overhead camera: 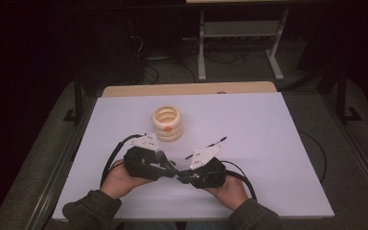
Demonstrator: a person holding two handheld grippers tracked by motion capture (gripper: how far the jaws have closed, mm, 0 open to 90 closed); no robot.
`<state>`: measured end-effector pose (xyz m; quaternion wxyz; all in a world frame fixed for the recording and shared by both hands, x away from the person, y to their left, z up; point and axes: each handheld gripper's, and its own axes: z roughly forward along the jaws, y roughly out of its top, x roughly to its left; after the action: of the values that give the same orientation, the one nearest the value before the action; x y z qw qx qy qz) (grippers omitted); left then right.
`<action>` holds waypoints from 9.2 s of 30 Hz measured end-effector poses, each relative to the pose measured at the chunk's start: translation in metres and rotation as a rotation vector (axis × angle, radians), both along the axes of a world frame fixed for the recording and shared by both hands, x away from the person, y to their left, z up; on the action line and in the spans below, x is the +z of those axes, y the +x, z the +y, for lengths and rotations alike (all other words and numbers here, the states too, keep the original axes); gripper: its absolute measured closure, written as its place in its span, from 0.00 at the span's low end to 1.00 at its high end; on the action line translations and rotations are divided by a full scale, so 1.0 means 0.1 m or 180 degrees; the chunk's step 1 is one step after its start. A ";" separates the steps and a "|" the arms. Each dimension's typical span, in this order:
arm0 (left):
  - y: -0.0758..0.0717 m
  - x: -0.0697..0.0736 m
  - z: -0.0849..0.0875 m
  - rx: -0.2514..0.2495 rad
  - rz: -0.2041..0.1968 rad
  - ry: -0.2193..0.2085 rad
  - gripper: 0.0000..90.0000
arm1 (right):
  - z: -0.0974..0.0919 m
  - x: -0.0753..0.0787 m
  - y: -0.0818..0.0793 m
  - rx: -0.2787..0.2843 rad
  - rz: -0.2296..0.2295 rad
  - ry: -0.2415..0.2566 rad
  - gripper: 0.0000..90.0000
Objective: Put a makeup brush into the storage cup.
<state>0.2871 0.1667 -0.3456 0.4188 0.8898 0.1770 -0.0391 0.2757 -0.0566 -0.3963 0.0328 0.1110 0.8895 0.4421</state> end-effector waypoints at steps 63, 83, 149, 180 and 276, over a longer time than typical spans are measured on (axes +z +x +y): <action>0.72 0.14 0.20 0.0597 0.0176 0.0073 0.86 | -1.12 -0.01 0.13 -0.0936 0.0240 0.0210 0.38; 0.95 0.45 0.20 0.0704 0.0145 0.0040 0.86 | -1.38 -0.02 0.06 -0.1107 0.0230 0.0231 0.37; 1.77 0.74 0.44 0.1358 0.0226 0.0012 0.86 | -1.48 0.02 0.12 -0.1198 0.0197 0.0302 0.35; 1.78 0.48 0.43 0.1460 0.0274 0.0097 0.86 | -1.48 0.03 0.12 -0.1188 0.0192 0.0302 0.35; 0.96 0.01 0.82 0.1426 0.0117 0.0095 0.56 | -1.52 0.04 0.16 -0.1387 0.0129 0.0135 0.32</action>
<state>0.3830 0.2489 -0.3446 0.4005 0.8335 0.3784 0.0413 0.2915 -0.2087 -0.3920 0.1074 0.3101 0.8354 0.4409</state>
